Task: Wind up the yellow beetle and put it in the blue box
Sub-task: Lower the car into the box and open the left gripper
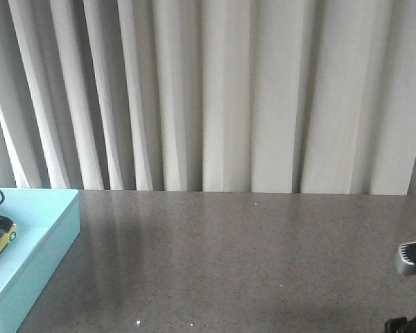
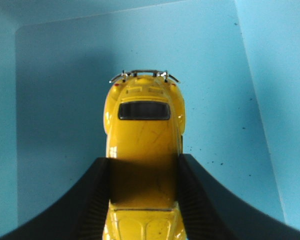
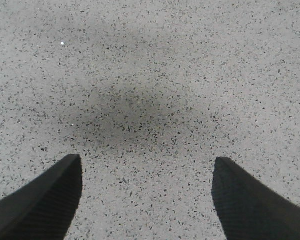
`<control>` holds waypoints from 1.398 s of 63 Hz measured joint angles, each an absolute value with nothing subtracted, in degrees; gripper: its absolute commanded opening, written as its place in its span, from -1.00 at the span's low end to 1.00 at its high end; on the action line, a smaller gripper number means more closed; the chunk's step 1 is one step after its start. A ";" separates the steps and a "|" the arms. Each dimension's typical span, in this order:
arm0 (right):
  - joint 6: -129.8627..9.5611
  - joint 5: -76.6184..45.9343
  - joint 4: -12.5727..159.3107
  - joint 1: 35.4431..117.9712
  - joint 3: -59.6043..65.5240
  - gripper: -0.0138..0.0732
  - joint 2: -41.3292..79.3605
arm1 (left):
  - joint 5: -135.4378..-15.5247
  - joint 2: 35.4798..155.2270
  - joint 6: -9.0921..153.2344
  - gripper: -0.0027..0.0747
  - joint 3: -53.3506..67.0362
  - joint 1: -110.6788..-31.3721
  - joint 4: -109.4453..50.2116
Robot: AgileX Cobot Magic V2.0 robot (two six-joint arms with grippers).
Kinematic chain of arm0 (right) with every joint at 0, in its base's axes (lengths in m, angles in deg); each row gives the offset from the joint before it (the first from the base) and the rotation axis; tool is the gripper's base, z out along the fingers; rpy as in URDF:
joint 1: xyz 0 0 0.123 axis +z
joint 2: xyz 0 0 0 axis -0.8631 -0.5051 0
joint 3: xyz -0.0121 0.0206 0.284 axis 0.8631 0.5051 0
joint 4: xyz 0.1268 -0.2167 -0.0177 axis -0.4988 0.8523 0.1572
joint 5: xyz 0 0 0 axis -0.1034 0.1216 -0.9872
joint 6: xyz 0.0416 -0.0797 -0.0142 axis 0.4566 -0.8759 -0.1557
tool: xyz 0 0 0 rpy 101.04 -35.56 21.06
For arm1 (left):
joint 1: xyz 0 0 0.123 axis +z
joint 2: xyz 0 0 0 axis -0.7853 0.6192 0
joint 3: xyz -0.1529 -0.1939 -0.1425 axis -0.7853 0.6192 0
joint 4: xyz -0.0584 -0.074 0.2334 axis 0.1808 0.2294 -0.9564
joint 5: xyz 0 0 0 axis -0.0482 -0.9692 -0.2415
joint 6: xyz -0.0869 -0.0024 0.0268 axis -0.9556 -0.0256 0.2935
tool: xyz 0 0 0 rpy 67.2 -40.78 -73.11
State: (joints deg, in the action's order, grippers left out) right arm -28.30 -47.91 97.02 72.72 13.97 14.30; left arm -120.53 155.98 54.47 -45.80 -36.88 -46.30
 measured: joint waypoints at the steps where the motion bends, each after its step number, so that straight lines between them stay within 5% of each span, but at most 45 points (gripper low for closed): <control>1: -28.30 -47.91 97.02 72.72 13.97 0.53 14.30 | -120.44 156.29 54.47 -0.28 -45.80 -36.88 -46.30; 33: -28.30 -47.95 97.02 72.72 13.97 0.53 14.30 | -117.74 161.80 54.33 -0.26 -45.75 -36.88 -46.25; 60: -28.30 -47.95 97.02 72.72 13.97 0.53 14.30 | -118.97 161.80 53.60 0.42 -45.75 -36.88 -46.25; 88: -28.30 -47.95 97.02 72.72 13.97 0.53 14.30 | -122.38 155.76 53.02 0.42 -45.75 -36.88 -46.25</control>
State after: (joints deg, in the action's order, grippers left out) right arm -28.30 -47.95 97.02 72.72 13.97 14.30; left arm -122.38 155.76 53.02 -45.75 -36.88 -46.25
